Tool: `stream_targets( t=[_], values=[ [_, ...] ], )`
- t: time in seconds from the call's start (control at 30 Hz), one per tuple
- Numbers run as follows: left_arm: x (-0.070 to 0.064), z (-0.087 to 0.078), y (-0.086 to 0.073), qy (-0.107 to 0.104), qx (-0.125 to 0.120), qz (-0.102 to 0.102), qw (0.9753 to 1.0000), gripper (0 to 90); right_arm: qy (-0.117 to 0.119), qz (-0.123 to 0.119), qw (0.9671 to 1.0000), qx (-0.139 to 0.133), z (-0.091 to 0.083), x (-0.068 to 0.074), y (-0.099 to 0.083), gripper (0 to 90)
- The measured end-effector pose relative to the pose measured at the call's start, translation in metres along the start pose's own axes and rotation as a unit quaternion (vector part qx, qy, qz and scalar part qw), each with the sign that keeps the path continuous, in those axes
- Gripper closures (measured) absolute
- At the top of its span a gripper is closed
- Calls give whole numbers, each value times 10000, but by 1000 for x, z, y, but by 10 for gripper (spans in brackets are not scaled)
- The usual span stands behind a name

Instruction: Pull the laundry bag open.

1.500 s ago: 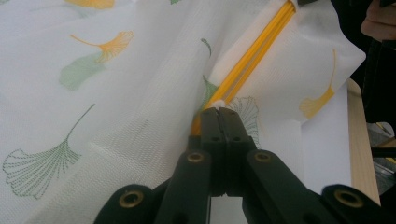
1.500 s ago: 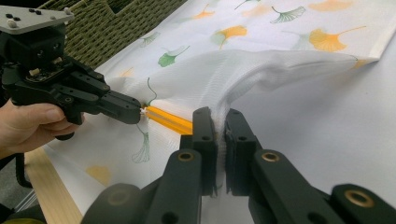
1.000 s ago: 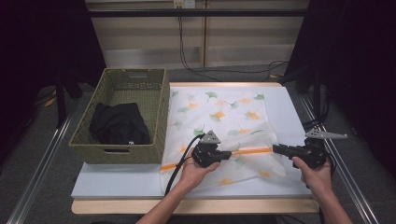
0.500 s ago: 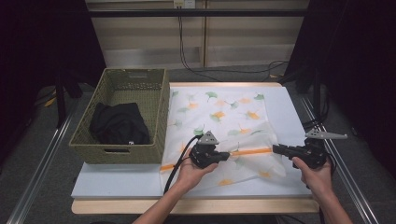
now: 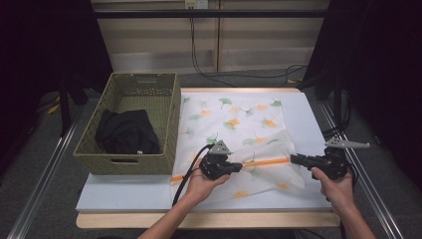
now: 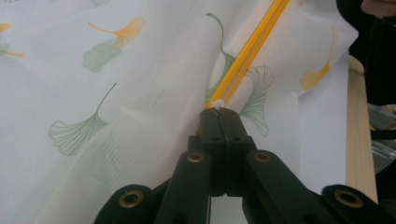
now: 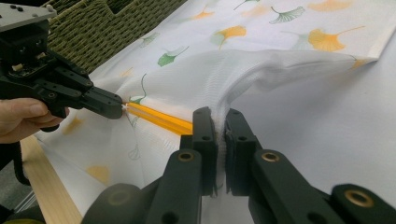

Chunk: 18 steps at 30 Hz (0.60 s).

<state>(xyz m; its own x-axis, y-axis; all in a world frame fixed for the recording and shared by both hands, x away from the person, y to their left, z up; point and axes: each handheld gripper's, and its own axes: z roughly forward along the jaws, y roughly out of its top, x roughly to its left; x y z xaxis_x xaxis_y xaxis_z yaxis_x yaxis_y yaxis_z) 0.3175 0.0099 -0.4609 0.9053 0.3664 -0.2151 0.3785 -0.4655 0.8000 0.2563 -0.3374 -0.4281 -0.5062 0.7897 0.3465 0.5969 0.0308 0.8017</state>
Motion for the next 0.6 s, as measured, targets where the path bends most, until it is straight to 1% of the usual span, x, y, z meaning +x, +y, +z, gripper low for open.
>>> stream_targets(
  t=[0.03, 0.1, 0.13, 0.17, 0.2, 0.27, 0.3, 0.4, 0.43, 0.5, 0.53, 0.57, 0.6],
  values=[
    [0, -1, 0, 9, -2, 16, 10000, 900, -4, 7, 10000, -10, 0, 0, 0, 855],
    [2, -4, -1, -49, -67, -39, 10000, 900, -13, 22, 10000, -28, -1, -1, 0, 855],
    [2, -4, -2, -1, -39, -33, 10000, 900, 11, 41, 10000, -13, 0, -1, 0, 855],
    [3, -5, -2, -5, 12, -5, 10000, 900, -5, 33, 10000, -11, 0, 0, 0, 855],
    [3, -6, -4, 25, 38, -25, 10000, 900, -10, 15, 10000, -11, 0, -1, 0, 855],
    [5, -7, -7, 20, -30, -103, 9999, 900, -14, 7, 10000, -21, -1, -1, 0, 855],
    [6, -10, -10, 88, 14, -69, 9999, 900, -16, 9, 10000, -3, -1, -1, 0, 855],
    [6, -12, -11, 49, 18, -93, 9999, 900, -19, -31, 10000, 31, -1, 0, 0, 855],
    [6, -13, -10, 37, 19, -56, 10000, 900, 3, -20, 10000, 41, -1, 0, 0, 855],
    [6, -16, -9, 56, 3, -90, 9999, 900, 14, -29, 10000, 53, 0, 0, 0, 855],
    [7, -18, -10, 90, 19, -73, 9999, 900, 4, -14, 10000, 49, 0, 0, 0, 855],
    [8, -18, -11, 128, 15, -103, 9999, 900, 2, 4, 10000, 44, -1, 0, 0, 855],
    [8, -20, -11, 181, 67, -53, 9998, 900, 7, 17, 10000, 28, -1, -1, 0, 855]
  ],
)
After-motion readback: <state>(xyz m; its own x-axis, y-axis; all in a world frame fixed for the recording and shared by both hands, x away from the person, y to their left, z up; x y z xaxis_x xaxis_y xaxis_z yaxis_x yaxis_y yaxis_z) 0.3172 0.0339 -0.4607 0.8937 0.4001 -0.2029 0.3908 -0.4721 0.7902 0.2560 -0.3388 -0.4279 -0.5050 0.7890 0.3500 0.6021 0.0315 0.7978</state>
